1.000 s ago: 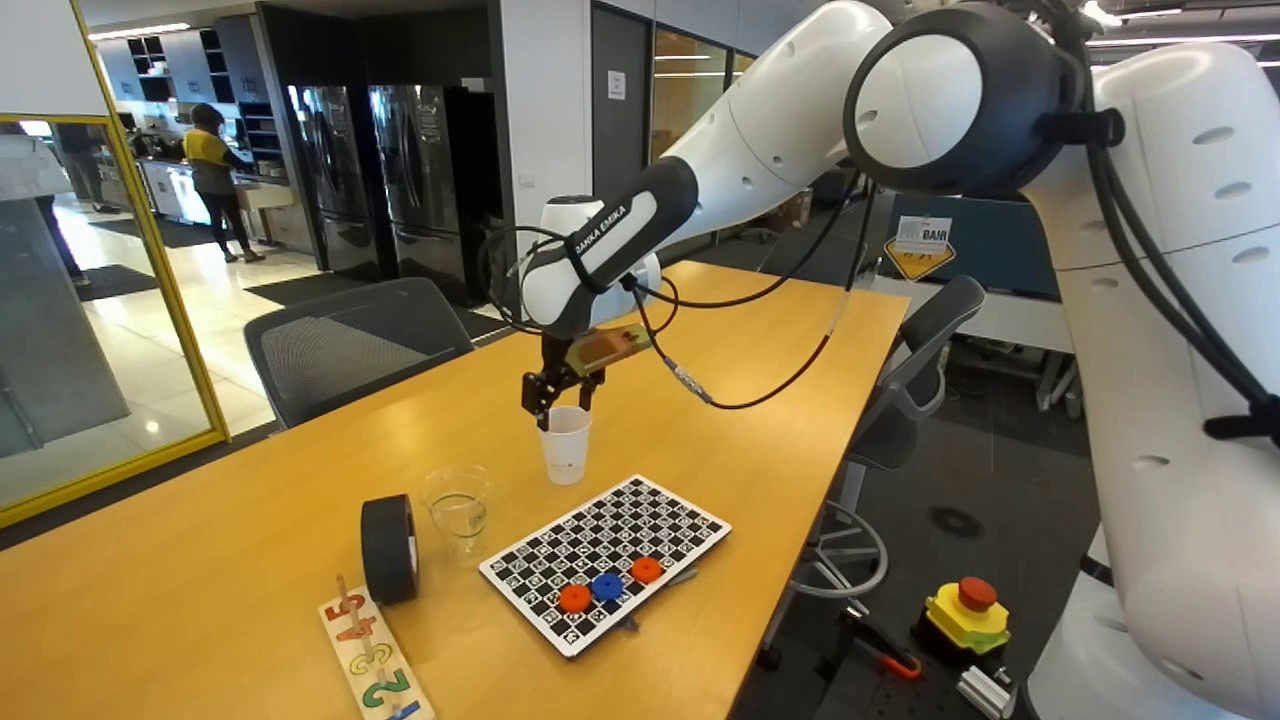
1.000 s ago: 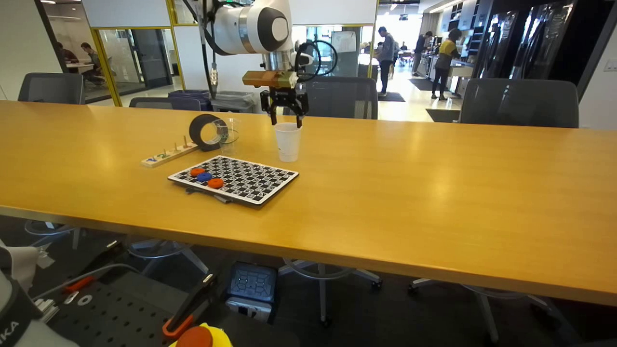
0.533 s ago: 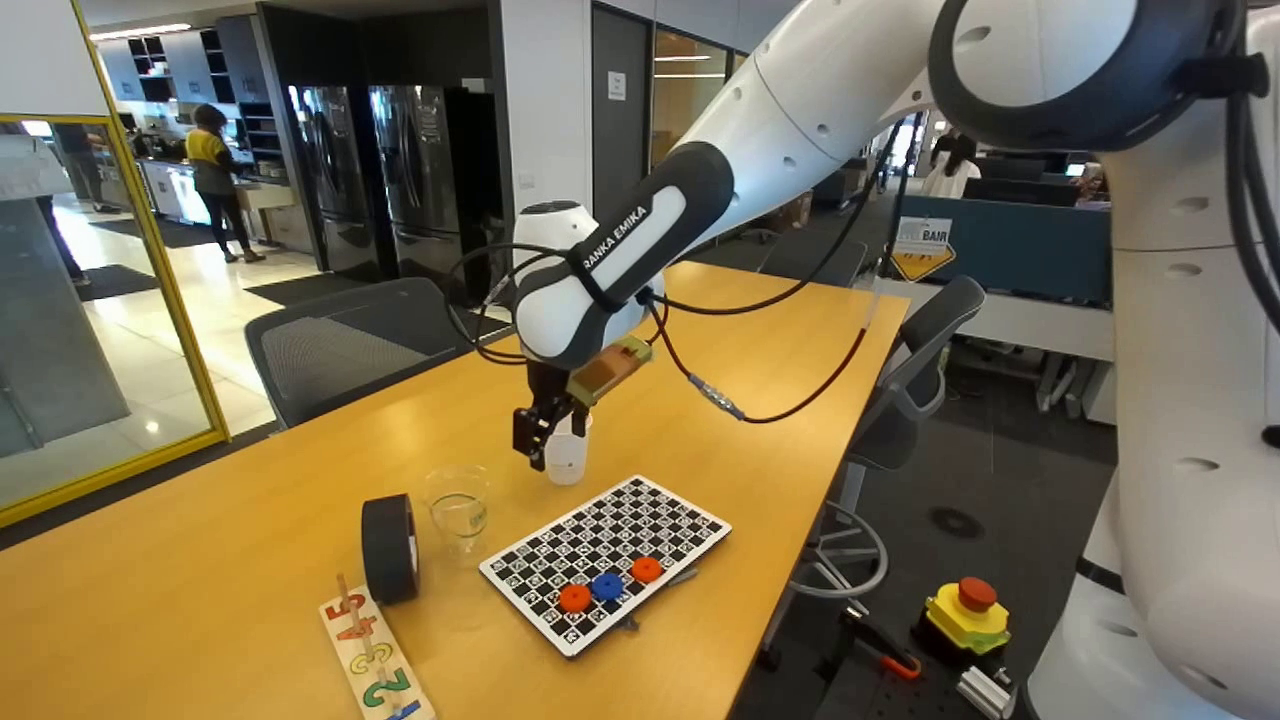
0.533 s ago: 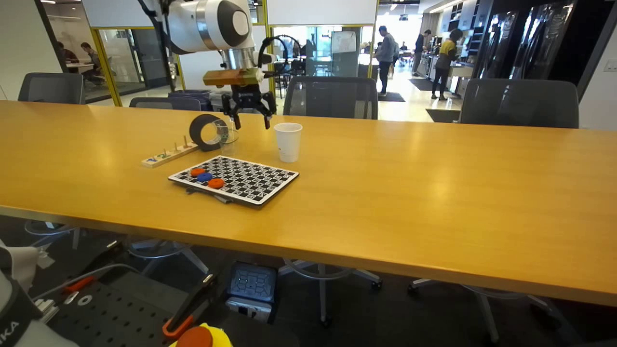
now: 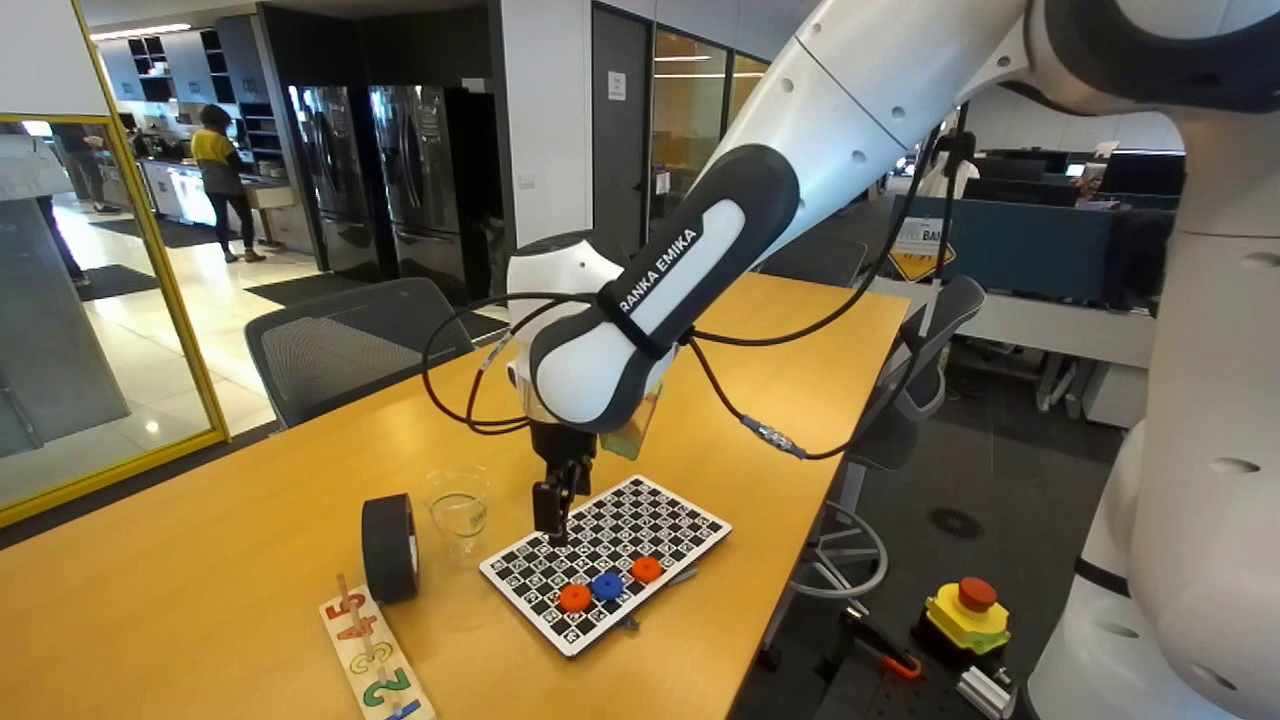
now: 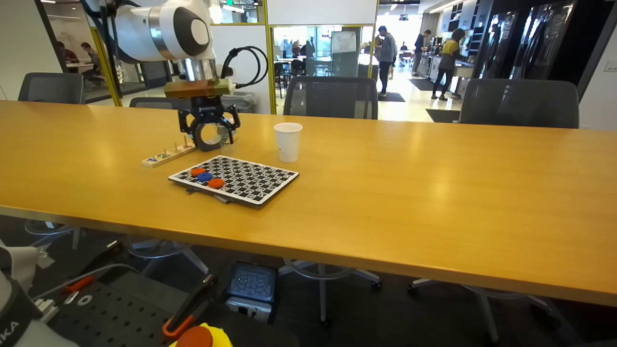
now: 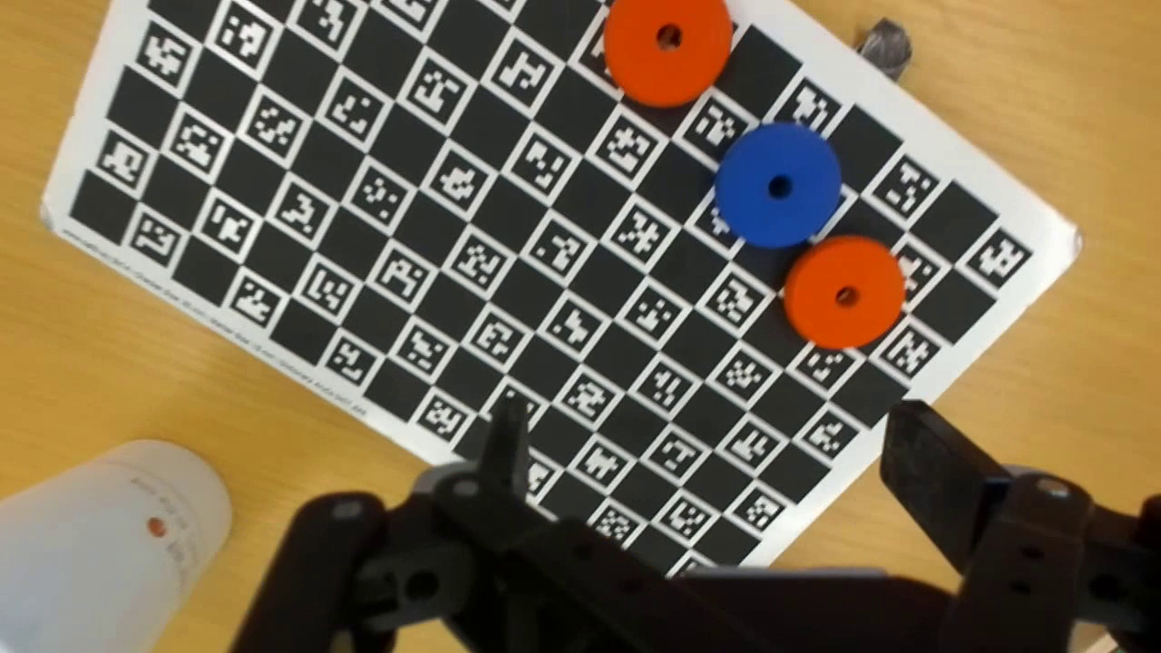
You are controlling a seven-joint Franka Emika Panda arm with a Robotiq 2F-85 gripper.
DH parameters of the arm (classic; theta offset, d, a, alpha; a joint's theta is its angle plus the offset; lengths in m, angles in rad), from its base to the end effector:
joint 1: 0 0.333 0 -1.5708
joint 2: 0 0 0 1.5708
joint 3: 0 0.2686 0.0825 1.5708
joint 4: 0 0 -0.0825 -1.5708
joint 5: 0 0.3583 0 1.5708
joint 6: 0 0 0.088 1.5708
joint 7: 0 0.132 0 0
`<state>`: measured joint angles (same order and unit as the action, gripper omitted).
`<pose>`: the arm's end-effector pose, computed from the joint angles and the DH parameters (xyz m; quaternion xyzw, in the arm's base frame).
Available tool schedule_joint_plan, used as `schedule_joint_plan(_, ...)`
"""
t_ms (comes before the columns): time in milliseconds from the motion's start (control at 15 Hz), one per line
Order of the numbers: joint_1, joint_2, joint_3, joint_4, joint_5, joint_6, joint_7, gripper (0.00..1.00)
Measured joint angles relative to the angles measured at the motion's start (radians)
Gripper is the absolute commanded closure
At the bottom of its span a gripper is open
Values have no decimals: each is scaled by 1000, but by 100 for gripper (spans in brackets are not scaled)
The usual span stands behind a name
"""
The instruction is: Pick up the blue and orange objects and put them in the cups
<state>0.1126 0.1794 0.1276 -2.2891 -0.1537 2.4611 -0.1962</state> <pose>0.4900 0.1192 0.2220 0.9612 0.2734 -0.0015 0.0368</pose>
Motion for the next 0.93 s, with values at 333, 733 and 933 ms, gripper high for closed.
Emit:
schedule_joint_plan(333, 2, 1, 21, -94, -16, 69, -143, 0)
schedule_joint_plan(733, 3, 2, 53, -142, -18, 135, -263, 0)
schedule_joint_plan(933, 3, 5, 63, -151, -18, 156, -305, 0)
